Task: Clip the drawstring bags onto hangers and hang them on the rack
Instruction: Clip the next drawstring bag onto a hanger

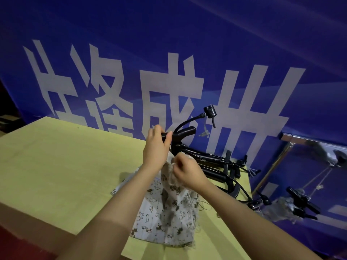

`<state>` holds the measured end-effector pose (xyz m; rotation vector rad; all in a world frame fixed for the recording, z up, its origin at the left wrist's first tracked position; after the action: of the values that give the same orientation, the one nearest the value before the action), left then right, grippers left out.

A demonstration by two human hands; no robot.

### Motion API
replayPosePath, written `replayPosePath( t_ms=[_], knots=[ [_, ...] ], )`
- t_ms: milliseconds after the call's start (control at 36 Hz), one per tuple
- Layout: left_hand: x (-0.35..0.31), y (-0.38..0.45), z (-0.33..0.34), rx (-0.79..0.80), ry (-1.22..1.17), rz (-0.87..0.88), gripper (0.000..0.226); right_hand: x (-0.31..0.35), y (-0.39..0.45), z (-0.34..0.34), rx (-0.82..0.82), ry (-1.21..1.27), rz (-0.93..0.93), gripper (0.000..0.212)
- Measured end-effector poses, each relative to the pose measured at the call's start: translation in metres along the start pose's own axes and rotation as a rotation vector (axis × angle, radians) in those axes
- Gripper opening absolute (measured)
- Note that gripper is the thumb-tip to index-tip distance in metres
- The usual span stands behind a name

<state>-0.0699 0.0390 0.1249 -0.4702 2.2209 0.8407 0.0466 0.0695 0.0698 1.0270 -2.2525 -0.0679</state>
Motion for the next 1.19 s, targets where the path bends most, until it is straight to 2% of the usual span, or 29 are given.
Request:
replayPosePath(
  t_ms=[111, 194, 306, 389, 556, 667, 778, 1028, 1194],
  knots=[
    [-0.005, 0.003, -0.003, 0.008, -0.001, 0.059, 0.023, -0.003, -0.001, -0.032, -0.25, 0.361, 0.124, 0.007],
    [-0.004, 0.002, 0.0, 0.056, -0.103, 0.0, 0.022, 0.006, 0.006, -0.06, -0.408, 0.516, 0.12, 0.007],
    [-0.01, 0.0, 0.007, 0.083, -0.165, 0.032, 0.017, 0.013, 0.02, -0.092, -0.513, 0.614, 0.119, 0.009],
    [-0.022, 0.001, 0.011, 0.117, -0.143, 0.104, 0.008, 0.016, 0.03, -0.107, -0.521, 0.629, 0.114, 0.008],
    [-0.04, -0.003, 0.013, 0.035, 0.358, 0.372, 0.017, 0.03, 0.037, -0.13, -0.519, 0.569, 0.036, 0.012],
    [-0.045, -0.002, 0.017, 0.086, 0.474, 0.473, 0.027, 0.043, 0.046, -0.152, -0.55, 0.555, -0.047, 0.016],
    [-0.056, -0.002, 0.022, 0.196, 0.47, 0.516, 0.029, 0.05, 0.056, -0.174, -0.638, 0.634, -0.062, 0.017],
    [-0.055, -0.005, 0.03, 0.233, 0.424, 0.439, 0.024, 0.065, 0.066, -0.191, -0.697, 0.726, -0.077, 0.013],
    [-0.061, -0.006, 0.027, 0.301, 0.538, 0.39, 0.04, 0.062, 0.067, -0.187, -0.668, 0.696, -0.066, 0.035]
  ],
)
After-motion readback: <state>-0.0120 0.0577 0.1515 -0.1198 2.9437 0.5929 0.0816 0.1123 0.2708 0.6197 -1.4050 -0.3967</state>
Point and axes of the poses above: each hand's wrist, its own y-axis towards the middle knuckle, its own z-axis out of the palm, x = y × z, the point moved 6 cm from there along y, towards the middle knuckle, and after that the axes turned 2 degrees about -z, right-handed, at the moved point
